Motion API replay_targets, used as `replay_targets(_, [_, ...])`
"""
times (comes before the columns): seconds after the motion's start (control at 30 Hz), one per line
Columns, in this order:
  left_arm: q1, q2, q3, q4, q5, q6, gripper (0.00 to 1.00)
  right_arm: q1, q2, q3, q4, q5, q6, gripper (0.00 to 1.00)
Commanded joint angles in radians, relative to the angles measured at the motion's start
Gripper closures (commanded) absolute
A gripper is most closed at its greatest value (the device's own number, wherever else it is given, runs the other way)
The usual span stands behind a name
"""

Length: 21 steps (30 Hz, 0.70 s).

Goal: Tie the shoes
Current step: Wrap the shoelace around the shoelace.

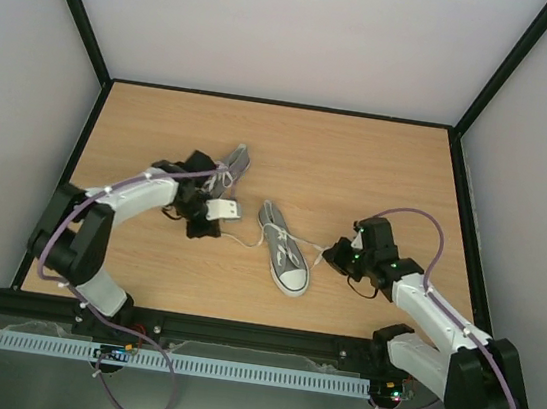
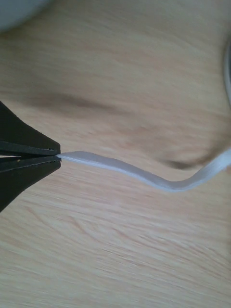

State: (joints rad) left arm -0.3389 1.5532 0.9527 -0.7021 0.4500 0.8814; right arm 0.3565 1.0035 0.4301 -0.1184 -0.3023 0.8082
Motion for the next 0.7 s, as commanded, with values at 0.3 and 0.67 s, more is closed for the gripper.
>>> replay_targets(0.3, [-0.264,0.355,0.307,0.103,-0.055,-0.161,0.98,0.116,0.177,-0.009,0.103,-0.133,-0.053,0.99])
replay_targets(0.67, [-0.276,0.418,0.354,0.12,-0.011,-0.169,0.98,0.12,0.262,-0.012,0.178,-0.145,-0.024,0.99])
